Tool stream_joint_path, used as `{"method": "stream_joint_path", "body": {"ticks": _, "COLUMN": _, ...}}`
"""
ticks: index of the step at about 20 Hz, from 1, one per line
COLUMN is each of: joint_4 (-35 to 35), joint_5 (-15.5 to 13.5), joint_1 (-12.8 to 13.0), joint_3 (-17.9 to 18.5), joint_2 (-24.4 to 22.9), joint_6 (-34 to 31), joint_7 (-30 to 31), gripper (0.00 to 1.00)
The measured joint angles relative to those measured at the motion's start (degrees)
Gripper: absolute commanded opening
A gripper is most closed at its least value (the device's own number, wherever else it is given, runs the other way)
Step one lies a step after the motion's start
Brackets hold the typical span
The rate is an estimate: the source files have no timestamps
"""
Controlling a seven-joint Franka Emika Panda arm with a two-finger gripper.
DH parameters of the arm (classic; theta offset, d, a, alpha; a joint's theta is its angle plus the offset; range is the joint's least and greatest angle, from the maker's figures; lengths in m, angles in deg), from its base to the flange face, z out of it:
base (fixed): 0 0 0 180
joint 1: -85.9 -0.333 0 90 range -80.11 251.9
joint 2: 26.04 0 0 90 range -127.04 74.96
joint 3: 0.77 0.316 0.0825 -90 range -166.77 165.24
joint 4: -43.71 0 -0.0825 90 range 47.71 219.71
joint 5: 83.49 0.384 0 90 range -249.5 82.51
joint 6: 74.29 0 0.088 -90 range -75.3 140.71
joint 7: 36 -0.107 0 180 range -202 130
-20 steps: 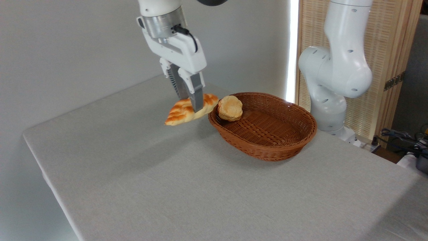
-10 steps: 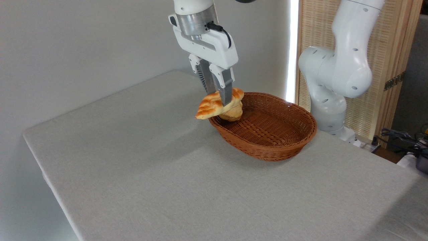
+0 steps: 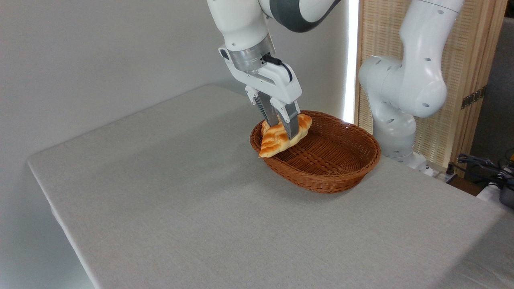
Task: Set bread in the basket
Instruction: 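Lower the roll into the basket beside the round bun, then open the gripper and raise it away from the basket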
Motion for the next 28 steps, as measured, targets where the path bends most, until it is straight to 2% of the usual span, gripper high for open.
{"method": "stream_joint_path", "body": {"ticks": 14, "joint_4": 0.52, "joint_5": 0.0, "joint_1": 0.11, "joint_3": -0.9, "joint_2": 0.03, "joint_6": 0.49, "joint_7": 0.0, "gripper": 1.0}}
{"method": "stream_joint_path", "body": {"ticks": 18, "joint_4": -3.54, "joint_5": 0.0, "joint_1": 0.13, "joint_3": -1.53, "joint_2": 0.02, "joint_6": 2.66, "joint_7": 0.0, "gripper": 1.0}}
{"method": "stream_joint_path", "body": {"ticks": 22, "joint_4": -7.82, "joint_5": 0.0, "joint_1": 0.14, "joint_3": -2.6, "joint_2": 0.8, "joint_6": 8.88, "joint_7": 0.0, "gripper": 1.0}}
{"method": "stream_joint_path", "body": {"ticks": 28, "joint_4": -16.25, "joint_5": 0.0, "joint_1": -0.57, "joint_3": -1.3, "joint_2": 7.47, "joint_6": 11.02, "joint_7": 0.0, "gripper": 1.0}}
